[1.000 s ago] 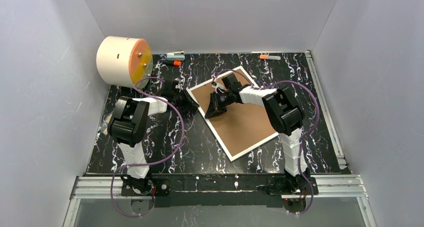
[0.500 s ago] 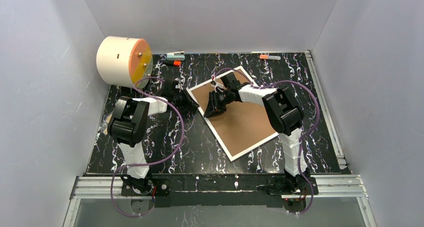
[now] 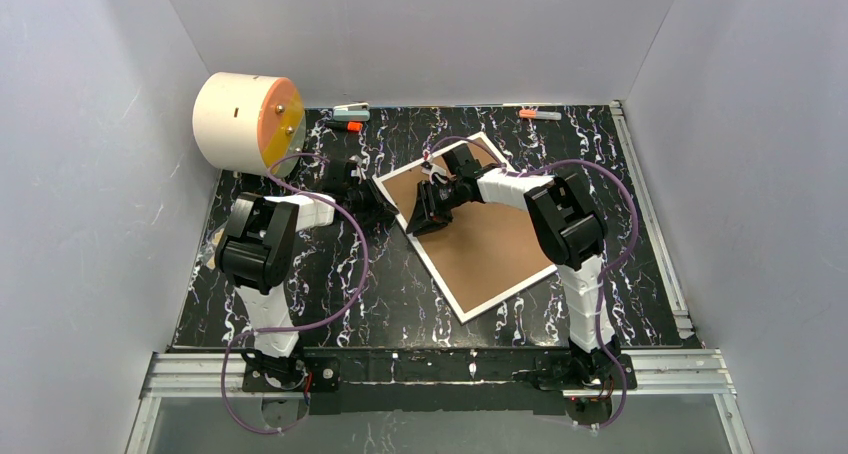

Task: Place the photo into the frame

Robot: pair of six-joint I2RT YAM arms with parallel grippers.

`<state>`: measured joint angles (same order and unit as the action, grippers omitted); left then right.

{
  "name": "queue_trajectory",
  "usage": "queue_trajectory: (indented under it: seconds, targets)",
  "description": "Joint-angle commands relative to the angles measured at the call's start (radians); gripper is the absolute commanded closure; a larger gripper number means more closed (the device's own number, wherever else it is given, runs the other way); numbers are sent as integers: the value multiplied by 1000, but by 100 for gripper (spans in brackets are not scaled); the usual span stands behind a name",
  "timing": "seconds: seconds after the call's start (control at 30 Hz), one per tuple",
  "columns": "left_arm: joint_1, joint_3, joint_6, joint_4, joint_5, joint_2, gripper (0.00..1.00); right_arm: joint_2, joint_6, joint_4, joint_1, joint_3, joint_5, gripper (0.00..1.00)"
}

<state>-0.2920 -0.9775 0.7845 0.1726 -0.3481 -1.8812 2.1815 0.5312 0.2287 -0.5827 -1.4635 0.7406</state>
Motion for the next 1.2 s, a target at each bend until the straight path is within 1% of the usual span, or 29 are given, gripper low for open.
queue_trajectory:
  seconds: [0.0,0.37,0.7,0.97,1.1,1.17]
  targets:
    - [-6,67,-98,-260,191,-104,88,103,-92,116,53,68,-281,57]
    - [-5,60,-108,-272,204,-109,88,110,-102,115,69,101,-324,54]
    - [-6,60,-114,-280,221,-114,88,96,-141,98,83,125,-312,54]
    - [-5,66,-116,-282,230,-109,88,87,-170,93,90,134,-320,56]
    - [-5,68,-116,-278,224,-105,88,49,-149,79,90,126,-300,56]
    - [-6,66,-117,-265,202,-101,87,2,-139,84,89,101,-299,56]
